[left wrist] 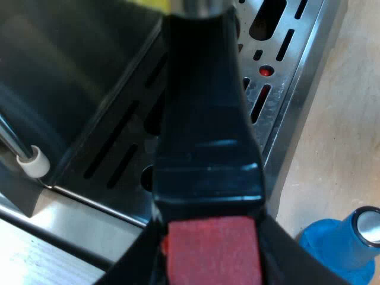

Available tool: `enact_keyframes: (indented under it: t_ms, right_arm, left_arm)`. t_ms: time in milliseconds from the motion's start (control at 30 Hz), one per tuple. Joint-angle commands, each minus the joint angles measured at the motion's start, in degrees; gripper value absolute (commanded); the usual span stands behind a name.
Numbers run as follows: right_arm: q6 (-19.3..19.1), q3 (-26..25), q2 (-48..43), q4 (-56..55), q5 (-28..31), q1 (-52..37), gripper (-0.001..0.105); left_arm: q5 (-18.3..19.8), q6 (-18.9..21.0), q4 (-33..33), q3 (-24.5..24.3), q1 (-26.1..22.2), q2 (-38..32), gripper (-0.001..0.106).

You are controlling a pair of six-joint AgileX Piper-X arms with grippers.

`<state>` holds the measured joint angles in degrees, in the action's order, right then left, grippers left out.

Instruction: Put the handle in the coffee machine

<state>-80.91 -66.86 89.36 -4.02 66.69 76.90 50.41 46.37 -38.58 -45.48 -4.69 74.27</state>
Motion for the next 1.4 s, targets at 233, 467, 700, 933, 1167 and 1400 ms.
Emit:
enact_keyframes:
  t_ms: [233, 467, 700, 933, 1167, 1400]
  right_arm:
    - [-0.8, -0.1, -0.1, -0.1, 0.7, -0.2, 0.082]
    - [-0.8, -0.1, -0.1, -0.1, 0.7, -0.2, 0.082]
    - [-0.8, -0.1, -0.1, -0.1, 0.7, -0.2, 0.082]
    - [-0.8, -0.1, -0.1, -0.1, 0.7, -0.2, 0.082]
    - [-0.8, -0.1, -0.1, -0.1, 0.7, -0.2, 0.082]
    - [-0.8, -0.1, -0.1, -0.1, 0.7, -0.2, 0.082]
  left_arm:
    - [1.4, -1.2, 1.2, -0.8, -1.7, -1.1, 0.0]
    - [7.0, -1.7, -0.7, -1.8, -3.0, -1.1, 0.0]
    - [8.2, -1.9, -0.3, -1.8, -3.0, -1.1, 0.0]
    - [12.3, -1.9, -0.2, -3.8, -3.0, -1.1, 0.0]
    - [15.8, -1.9, -0.3, -4.6, -3.0, -1.1, 0.0]
    - [16.4, -1.7, -0.6, -4.6, -2.8, -1.1, 0.0]
